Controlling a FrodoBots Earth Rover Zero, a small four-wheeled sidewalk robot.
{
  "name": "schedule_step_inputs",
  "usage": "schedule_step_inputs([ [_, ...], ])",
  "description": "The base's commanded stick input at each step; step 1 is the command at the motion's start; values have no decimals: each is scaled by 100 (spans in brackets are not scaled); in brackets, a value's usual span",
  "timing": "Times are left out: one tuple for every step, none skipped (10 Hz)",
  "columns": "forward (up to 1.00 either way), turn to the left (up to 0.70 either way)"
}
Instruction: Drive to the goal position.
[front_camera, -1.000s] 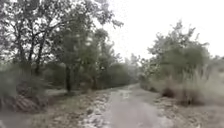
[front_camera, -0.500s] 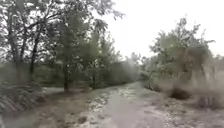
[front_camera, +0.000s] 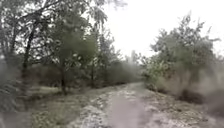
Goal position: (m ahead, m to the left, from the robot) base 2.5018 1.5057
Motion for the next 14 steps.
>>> schedule_step_inputs([
  [70, -22],
  [70, 4],
  [70, 4],
  [70, 4],
  [70, 4],
  [70, 4],
  [70, 4],
  [70, 4],
  [70, 4],
  [70, 4],
  [70, 4],
  [70, 4],
  [70, 4],
  [70, 4],
])
